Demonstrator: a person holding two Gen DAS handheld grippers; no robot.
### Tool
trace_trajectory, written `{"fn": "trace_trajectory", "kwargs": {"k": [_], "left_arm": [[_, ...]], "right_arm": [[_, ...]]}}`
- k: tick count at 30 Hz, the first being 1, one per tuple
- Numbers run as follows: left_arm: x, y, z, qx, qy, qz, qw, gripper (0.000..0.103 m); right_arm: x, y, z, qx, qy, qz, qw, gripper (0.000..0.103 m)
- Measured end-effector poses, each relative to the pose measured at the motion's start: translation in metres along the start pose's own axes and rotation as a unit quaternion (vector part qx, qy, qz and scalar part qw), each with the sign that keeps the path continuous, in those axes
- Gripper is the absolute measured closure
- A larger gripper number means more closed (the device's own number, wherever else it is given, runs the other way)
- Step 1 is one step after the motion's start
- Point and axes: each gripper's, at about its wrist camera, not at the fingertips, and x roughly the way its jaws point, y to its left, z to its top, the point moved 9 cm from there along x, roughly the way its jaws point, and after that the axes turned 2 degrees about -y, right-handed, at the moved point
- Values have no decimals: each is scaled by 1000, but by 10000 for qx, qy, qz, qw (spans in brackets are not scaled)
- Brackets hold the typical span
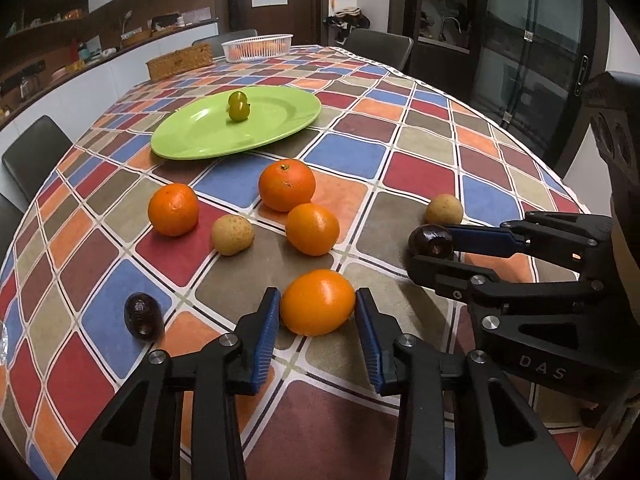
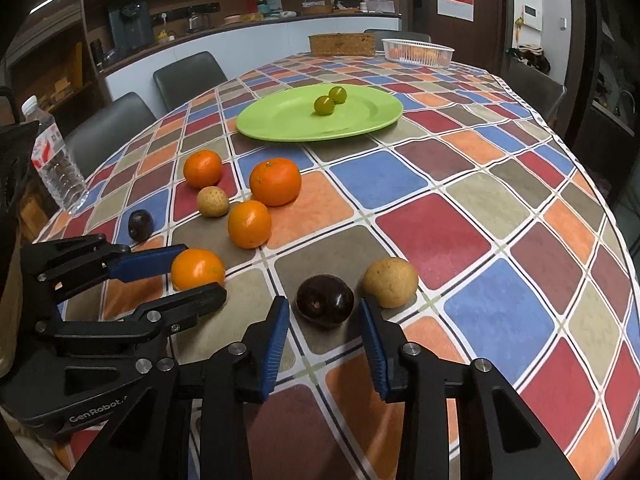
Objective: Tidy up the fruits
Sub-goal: 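Close the left gripper on the orange while the right gripper grasps the dark plum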
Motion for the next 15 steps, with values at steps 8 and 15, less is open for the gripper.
{"fn": "trace_trajectory", "kwargs": {"k": [8,15], "left_arm": [[-6,2,1,-82,-62,23,9999,66],[-18,2,6,-110,-189,29,9998,66]], "right_arm": [[3,-1,3,45,-5,34,10000,73],[-7,1,6,37,-129,33,9999,73]]}}
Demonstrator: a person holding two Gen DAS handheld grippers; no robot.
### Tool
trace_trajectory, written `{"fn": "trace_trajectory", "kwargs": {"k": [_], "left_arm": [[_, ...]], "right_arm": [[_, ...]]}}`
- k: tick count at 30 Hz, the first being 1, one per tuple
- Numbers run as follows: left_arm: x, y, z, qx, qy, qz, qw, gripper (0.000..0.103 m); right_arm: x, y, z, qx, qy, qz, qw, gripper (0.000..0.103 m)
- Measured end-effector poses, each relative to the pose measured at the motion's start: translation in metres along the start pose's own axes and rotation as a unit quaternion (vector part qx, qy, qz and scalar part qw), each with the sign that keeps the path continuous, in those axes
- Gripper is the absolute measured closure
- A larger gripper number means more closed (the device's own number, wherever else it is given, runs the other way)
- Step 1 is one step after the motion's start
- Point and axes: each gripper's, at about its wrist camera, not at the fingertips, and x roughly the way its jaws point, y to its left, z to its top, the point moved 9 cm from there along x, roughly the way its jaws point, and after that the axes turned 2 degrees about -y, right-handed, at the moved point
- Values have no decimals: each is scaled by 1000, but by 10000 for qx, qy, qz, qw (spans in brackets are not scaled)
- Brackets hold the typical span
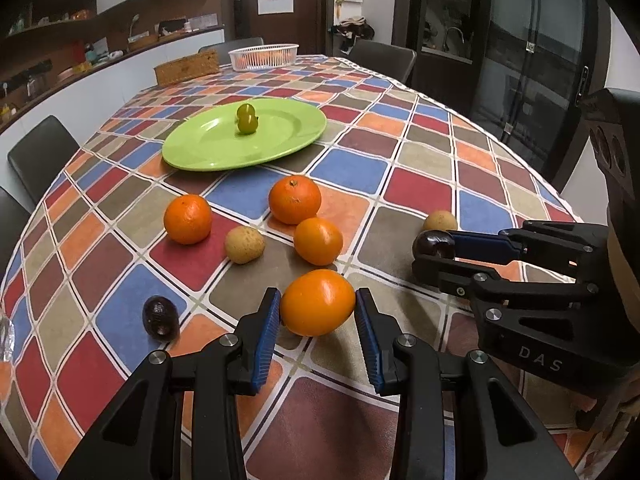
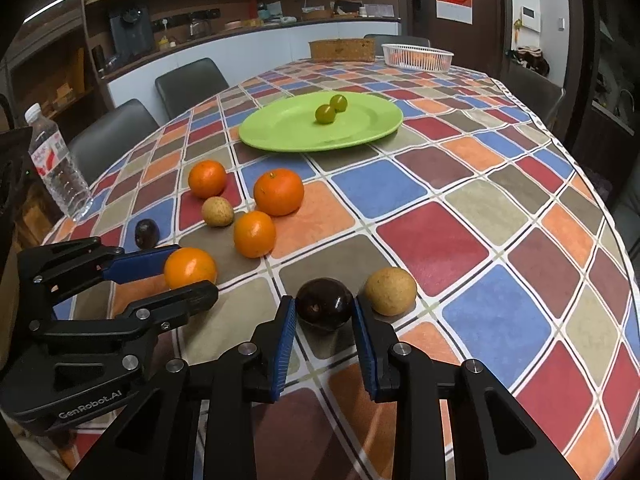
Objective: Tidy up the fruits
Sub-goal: 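Close the left gripper on the orange while the right gripper grasps the dark plum, then carry the orange and the plum over the lime-green plate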
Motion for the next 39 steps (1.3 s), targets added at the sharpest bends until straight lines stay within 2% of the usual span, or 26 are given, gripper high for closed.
{"fn": "trace_trajectory", "kwargs": {"k": [18,33,39], "left_arm": [[-51,6,34,98,-697,224,9973,66],[-82,29,89,126,-1358,448,9896,66],[-85,39,112,125,-1545,504,9866,66]], "right_arm": [[-45,14,31,-1,-613,112,9981,73],[-68,22,92,-27,-1283,173,9916,73],[-62,24,116,4,-1339,312,9905,73]]}}
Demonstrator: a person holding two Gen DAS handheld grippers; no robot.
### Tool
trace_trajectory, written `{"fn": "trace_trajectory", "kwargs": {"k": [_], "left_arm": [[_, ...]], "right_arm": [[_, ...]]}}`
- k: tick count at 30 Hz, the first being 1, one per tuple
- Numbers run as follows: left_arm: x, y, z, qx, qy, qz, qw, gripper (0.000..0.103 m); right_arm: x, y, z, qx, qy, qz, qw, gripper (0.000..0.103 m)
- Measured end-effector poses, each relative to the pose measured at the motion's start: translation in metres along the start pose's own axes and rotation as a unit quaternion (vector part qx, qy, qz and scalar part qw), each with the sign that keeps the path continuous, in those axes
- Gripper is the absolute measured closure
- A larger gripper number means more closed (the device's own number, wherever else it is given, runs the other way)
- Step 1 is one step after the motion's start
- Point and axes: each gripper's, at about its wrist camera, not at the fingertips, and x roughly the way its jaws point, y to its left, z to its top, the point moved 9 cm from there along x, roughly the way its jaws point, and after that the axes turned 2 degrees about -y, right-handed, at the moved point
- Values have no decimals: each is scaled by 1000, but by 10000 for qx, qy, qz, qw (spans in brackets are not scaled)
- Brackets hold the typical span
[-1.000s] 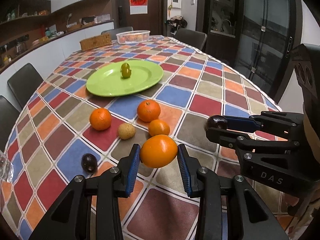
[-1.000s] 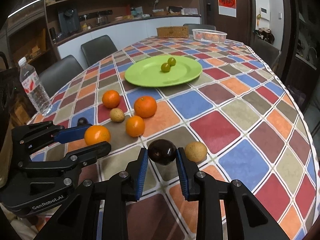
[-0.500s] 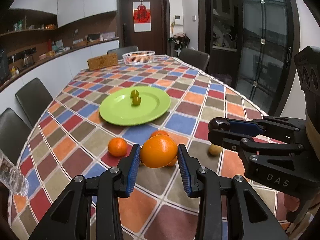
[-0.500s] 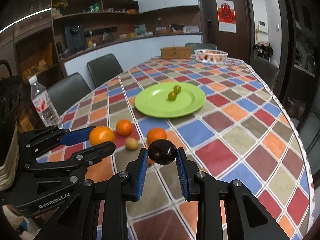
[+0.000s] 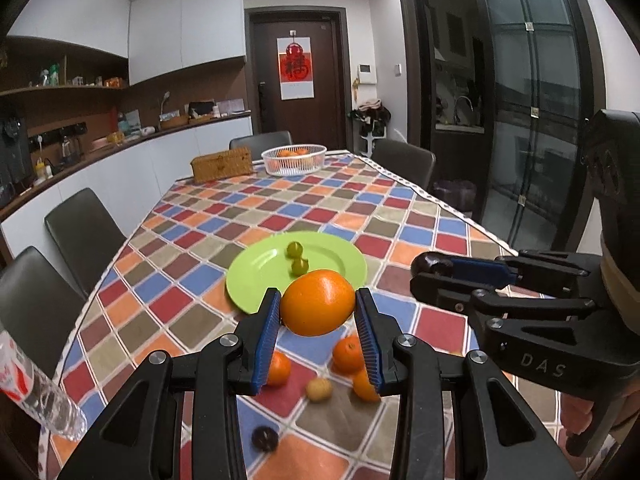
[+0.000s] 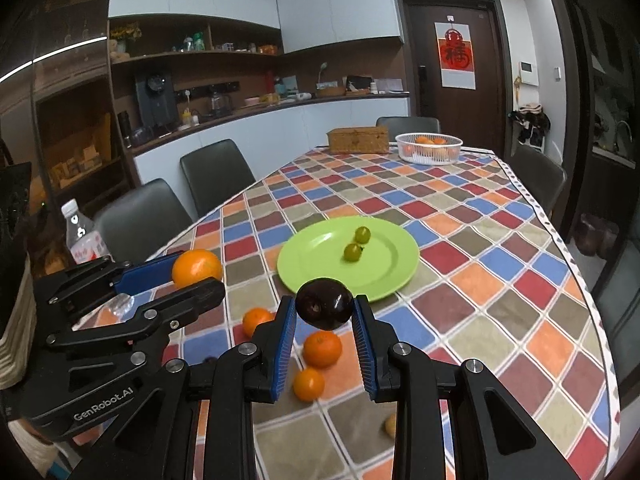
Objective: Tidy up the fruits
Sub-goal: 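Carry the orange and the plum over the lime-green plate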
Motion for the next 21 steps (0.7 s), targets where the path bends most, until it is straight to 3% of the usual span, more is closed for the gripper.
{"fn": "trace_trajectory", "kwargs": {"k": [15,21], "left_arm": [[49,31,45,-152,102,1,9998,66],[78,40,58,-132,308,-28,9994,66]], "right_arm": [[53,-13,53,249,209,301,9990,73],[83,-25,73,335,420,318,9980,73]]}}
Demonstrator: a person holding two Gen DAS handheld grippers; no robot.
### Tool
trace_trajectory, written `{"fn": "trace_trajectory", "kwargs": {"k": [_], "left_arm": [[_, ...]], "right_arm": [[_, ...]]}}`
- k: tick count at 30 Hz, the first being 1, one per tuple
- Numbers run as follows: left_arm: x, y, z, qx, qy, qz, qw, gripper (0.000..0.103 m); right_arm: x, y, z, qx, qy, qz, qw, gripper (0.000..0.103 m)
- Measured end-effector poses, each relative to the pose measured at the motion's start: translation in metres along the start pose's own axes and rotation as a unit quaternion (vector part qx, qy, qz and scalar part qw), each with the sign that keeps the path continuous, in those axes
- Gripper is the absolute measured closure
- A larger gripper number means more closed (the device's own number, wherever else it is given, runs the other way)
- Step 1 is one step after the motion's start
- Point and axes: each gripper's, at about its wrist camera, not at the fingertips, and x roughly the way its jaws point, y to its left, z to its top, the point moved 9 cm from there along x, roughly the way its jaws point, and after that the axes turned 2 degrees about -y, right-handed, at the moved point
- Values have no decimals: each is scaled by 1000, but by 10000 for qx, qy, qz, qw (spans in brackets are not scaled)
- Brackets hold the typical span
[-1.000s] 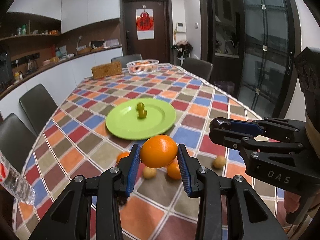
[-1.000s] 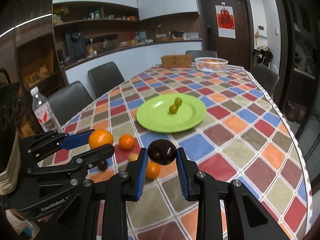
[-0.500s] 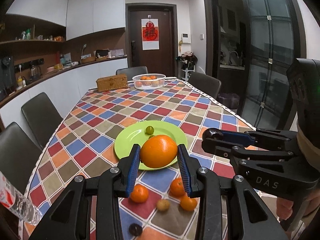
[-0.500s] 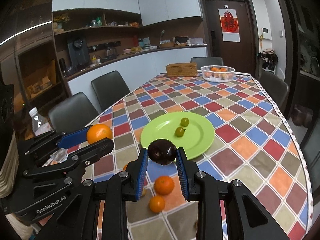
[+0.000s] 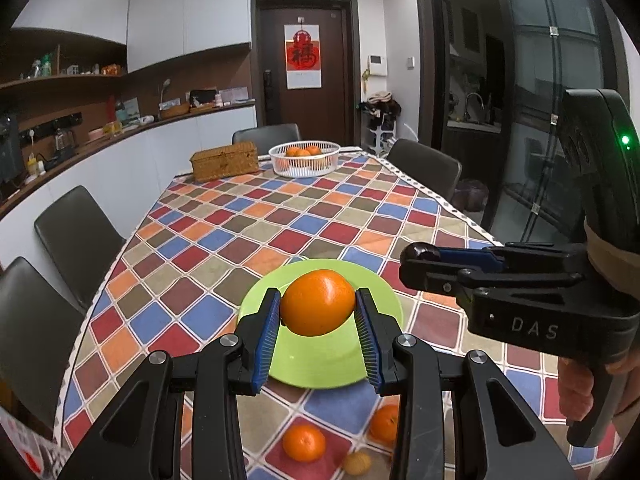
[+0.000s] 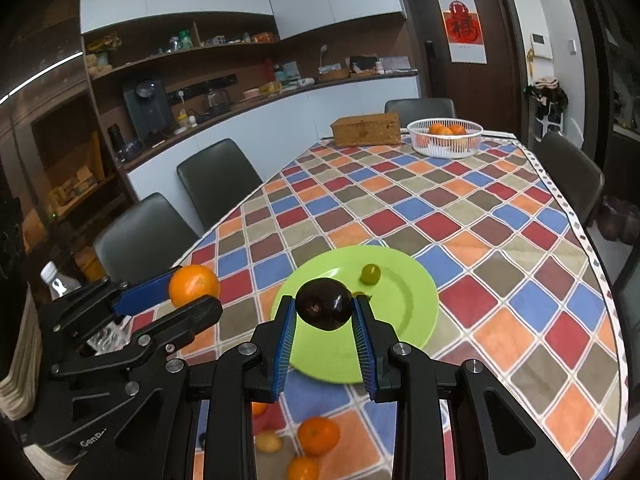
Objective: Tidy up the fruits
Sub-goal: 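Carry the orange and the plum over the lime-green plate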
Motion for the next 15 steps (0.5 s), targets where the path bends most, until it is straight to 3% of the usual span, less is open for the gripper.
{"fn": "trace_trajectory", "kwargs": {"k": [15], "left_arm": [[96,28,-3,-394,968,-201,9943,66]], "right_arm": [[78,-27,22,-3,756,-123,9971,73]]}}
